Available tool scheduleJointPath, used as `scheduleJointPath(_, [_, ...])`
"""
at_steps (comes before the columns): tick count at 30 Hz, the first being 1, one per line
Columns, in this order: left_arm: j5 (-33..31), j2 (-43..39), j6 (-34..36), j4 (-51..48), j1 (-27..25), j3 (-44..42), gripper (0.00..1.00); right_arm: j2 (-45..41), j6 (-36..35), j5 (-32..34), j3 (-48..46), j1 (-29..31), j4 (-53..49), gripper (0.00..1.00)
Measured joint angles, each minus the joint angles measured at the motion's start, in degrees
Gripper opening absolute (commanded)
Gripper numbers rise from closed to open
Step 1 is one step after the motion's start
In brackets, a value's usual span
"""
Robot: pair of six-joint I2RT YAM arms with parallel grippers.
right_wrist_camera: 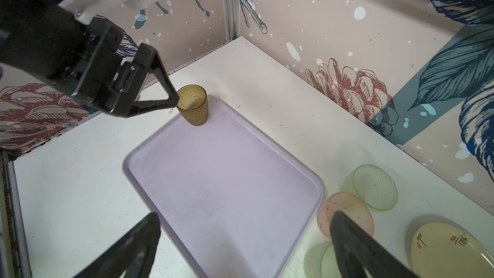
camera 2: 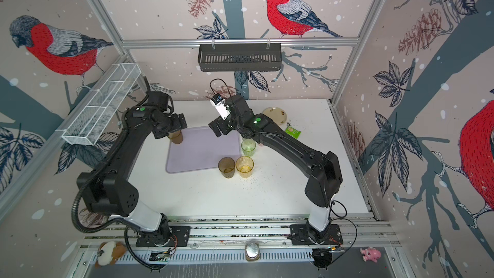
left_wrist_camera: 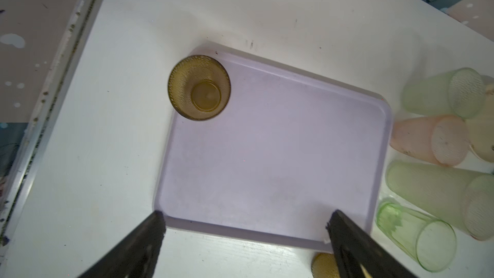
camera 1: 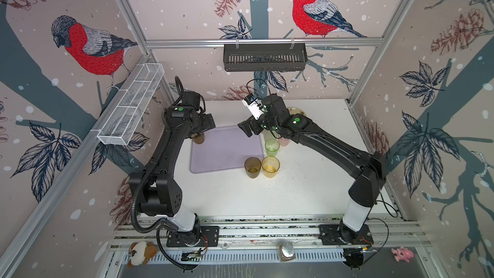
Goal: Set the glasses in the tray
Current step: 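Open the left gripper and raise it off the glass, then move the left gripper to the second amber glass while the right gripper hovers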
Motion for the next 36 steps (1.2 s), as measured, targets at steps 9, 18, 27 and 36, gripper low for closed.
scheduleJointPath(9, [5.7,-9.0,-0.4,1.7,-2.8,-7.8,0.96,-1.6,3.4,3.3,0.8,0.0,-6.0,1.00])
scheduleJointPath(18, [6.4,-14.3,-2.8,0.0,-13.0,-9.6,0.93,-6.0,4.6,5.3,-0.2,-0.3,-9.5,0.99])
scheduleJointPath(27, [8.0,-15.5,-11.0,-0.4,-22.7,-13.1,0.89,-18.4,4.4,5.2,-10.6,-2.1,-11.3,0.99])
scheduleJointPath(36, [8.1,-12.6,-15.5,-1.9,-28.7,-15.6,0.84,-28.8,1.0,3.7,-22.0,-1.1,-11.6,1.00])
